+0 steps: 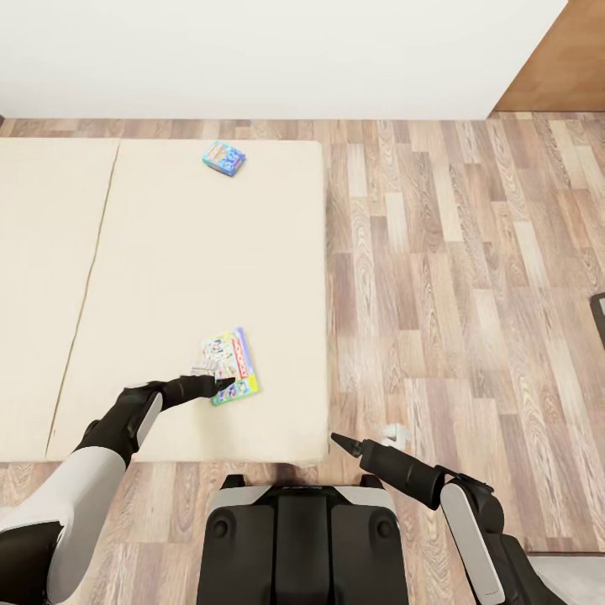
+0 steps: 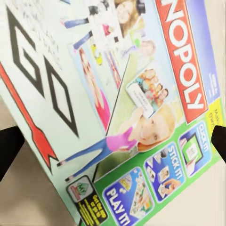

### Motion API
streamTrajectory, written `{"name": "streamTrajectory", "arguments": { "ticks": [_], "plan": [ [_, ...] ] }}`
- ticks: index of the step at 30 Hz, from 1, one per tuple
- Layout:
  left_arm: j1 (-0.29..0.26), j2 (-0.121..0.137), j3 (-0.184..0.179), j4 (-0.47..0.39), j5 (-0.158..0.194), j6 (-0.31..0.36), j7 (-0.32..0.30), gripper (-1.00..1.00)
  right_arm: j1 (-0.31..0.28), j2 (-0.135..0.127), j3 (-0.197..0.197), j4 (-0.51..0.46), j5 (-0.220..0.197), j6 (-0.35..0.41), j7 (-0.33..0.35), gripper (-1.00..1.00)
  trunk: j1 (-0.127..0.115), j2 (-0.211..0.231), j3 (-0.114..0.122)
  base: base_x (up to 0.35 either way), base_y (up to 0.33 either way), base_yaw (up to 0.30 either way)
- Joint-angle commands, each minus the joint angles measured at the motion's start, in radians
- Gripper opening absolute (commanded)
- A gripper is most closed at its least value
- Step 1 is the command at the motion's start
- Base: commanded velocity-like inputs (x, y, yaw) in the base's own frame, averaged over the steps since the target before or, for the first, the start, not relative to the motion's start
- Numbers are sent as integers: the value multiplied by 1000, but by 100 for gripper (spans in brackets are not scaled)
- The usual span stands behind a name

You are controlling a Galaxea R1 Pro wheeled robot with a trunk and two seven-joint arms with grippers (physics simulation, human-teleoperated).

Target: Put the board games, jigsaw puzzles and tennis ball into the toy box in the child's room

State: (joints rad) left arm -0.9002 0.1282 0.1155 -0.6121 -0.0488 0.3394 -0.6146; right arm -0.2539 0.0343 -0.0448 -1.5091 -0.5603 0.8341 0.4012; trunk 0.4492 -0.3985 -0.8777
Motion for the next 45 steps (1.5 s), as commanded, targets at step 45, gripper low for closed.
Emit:
{"name": "streamTrajectory", "arguments": {
  "ticks": [45],
  "plan": [
    [0, -2, 4, -8, -5, 6, -5, 100, 0, 1, -3, 0, 1, 7, 5, 100, 1, -1, -1, -7, -117, 0]
  ]
}}
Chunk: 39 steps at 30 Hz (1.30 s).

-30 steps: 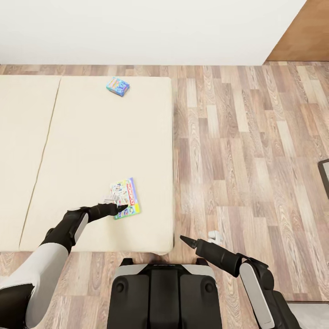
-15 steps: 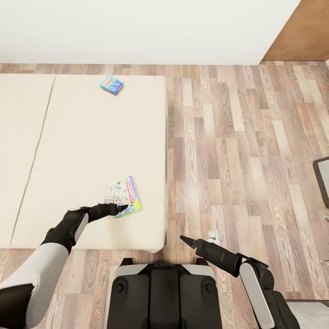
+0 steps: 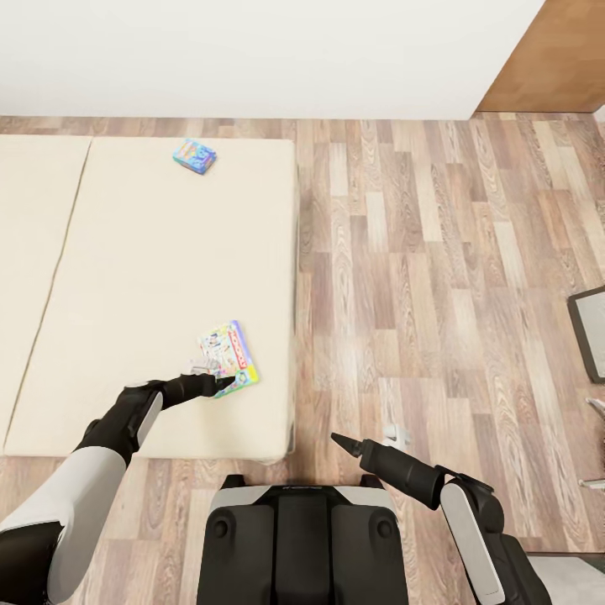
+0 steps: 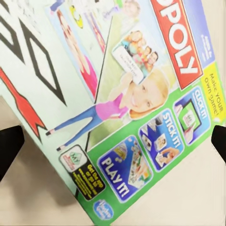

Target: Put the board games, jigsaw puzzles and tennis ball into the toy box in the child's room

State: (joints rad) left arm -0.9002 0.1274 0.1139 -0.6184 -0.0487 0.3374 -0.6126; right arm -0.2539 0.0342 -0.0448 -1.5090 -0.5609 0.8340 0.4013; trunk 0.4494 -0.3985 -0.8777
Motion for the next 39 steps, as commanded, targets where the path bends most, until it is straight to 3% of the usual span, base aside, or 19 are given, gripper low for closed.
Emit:
{"name": "streamTrajectory", "arguments": {
  "ticks": [1, 39],
  "plan": [
    [0, -1, 6, -1, -5, 8, -7, 100, -1, 1, -3, 0, 2, 7, 5, 100, 1, -2, -1, 0, -43, 0],
    [0, 0, 7, -1, -5, 8, -8, 100, -1, 1, -7, 0, 1, 7, 5, 100, 1, -2, -1, 0, -112, 0]
  ]
}}
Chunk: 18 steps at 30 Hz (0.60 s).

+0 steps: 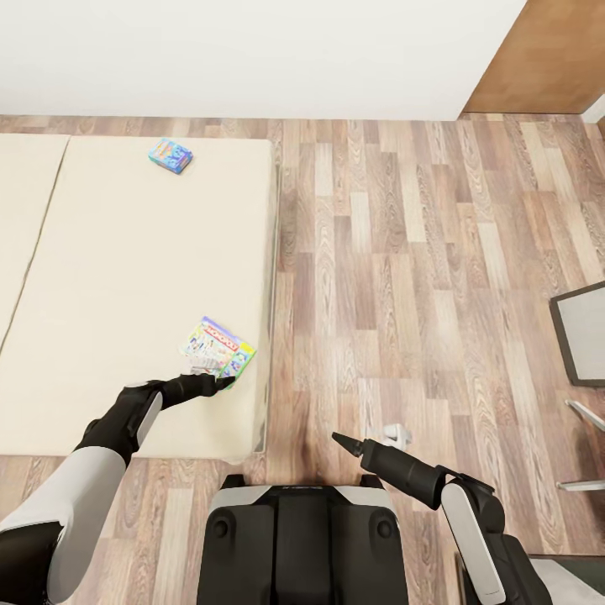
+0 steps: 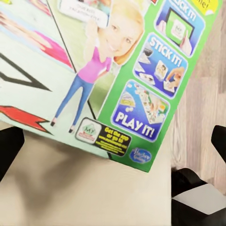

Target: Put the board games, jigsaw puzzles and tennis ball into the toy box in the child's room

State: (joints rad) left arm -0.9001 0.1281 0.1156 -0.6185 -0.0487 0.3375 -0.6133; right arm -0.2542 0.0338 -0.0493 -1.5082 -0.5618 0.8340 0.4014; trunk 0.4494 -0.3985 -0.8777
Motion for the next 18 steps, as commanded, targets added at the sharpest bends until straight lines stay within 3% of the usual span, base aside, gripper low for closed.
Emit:
{"name": "streamTrajectory", "arguments": {
  "ticks": [1, 18],
  "plan": [
    [0, -1, 5, -1, -5, 8, -7, 100, 0, 1, -3, -1, 2, 7, 5, 100, 1, -2, -1, 0, -9, 0],
    [0, 2, 7, -1, -5, 9, -8, 100, 0, 2, -1, 0, 2, 7, 5, 100, 1, -2, -1, 3, 56, 0]
  ]
}}
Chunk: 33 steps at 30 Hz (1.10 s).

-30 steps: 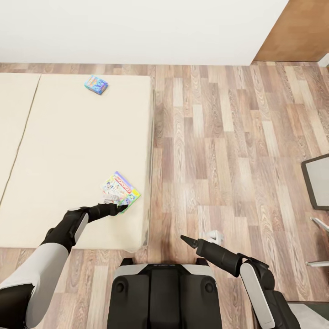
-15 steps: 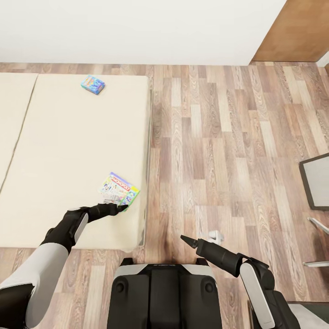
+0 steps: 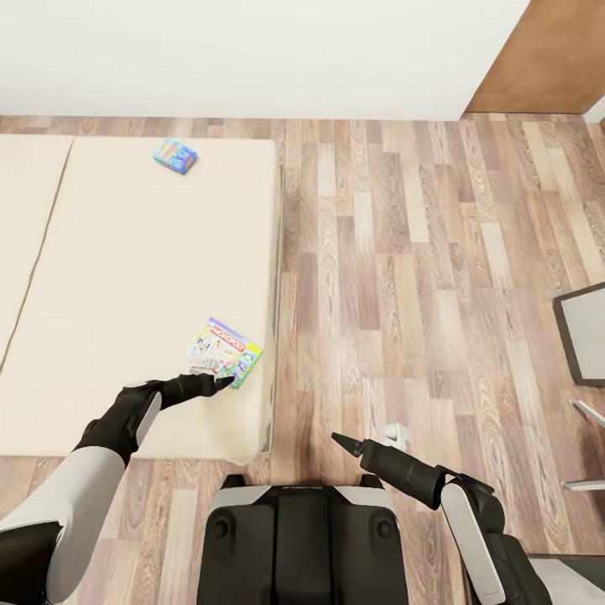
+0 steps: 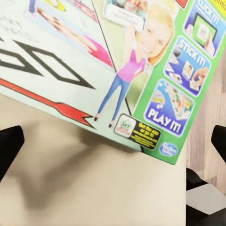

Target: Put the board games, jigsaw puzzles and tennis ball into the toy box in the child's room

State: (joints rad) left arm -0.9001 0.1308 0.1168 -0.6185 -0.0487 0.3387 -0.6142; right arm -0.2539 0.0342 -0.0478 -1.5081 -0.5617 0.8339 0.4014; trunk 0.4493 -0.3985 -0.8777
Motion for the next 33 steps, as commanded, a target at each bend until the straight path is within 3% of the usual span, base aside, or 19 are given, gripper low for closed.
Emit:
{"name": "streamTrajectory", "arguments": {
  "ticks": [1, 33],
  "plan": [
    [0, -1, 6, -1, -5, 8, -7, 100, 0, 1, -3, -1, 2, 7, 5, 100, 1, -2, -1, 65, 45, 0],
    [0, -1, 17, -1, -5, 7, -6, 100, -1, 2, -1, 0, 2, 6, 5, 100, 1, -2, -1, 32, 13, 0]
  ]
}}
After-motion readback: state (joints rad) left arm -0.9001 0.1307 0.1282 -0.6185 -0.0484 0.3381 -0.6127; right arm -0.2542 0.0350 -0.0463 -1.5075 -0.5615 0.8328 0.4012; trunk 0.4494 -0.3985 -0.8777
